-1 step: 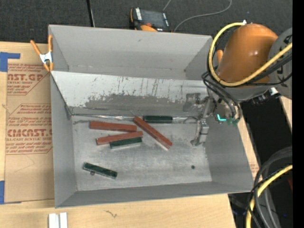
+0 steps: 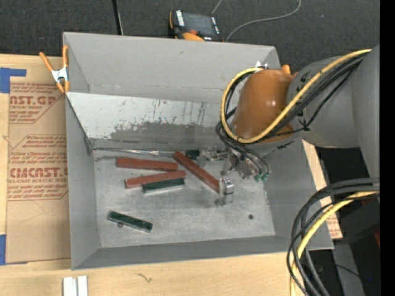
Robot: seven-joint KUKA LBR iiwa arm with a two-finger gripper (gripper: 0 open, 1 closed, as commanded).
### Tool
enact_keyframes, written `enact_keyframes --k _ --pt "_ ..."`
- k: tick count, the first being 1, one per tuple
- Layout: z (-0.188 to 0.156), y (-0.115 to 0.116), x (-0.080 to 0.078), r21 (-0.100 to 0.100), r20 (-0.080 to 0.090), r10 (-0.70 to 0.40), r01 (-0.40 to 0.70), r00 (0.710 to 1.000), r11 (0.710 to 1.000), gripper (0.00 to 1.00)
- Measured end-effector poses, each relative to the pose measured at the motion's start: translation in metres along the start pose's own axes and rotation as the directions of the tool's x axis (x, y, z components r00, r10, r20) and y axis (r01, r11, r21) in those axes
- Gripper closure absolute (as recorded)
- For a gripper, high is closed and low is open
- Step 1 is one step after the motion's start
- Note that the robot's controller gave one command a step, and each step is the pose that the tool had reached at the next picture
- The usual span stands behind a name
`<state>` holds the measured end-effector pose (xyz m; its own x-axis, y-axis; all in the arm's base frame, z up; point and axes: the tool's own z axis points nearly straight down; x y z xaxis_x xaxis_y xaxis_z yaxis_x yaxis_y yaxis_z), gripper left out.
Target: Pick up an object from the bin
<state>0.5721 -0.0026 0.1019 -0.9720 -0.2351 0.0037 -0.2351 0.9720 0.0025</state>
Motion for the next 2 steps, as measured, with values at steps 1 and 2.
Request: enact_keyframes --k 1,2 --pt "0.0316 -0.0297 -0.0144 0.003 0.012 -0.042 0.042 0.999 0.999 0.0" --pt "0.0318 -0.029 -0.0129 0.002 0.007 -0.042 0.042 0.999 0.999 1.0"
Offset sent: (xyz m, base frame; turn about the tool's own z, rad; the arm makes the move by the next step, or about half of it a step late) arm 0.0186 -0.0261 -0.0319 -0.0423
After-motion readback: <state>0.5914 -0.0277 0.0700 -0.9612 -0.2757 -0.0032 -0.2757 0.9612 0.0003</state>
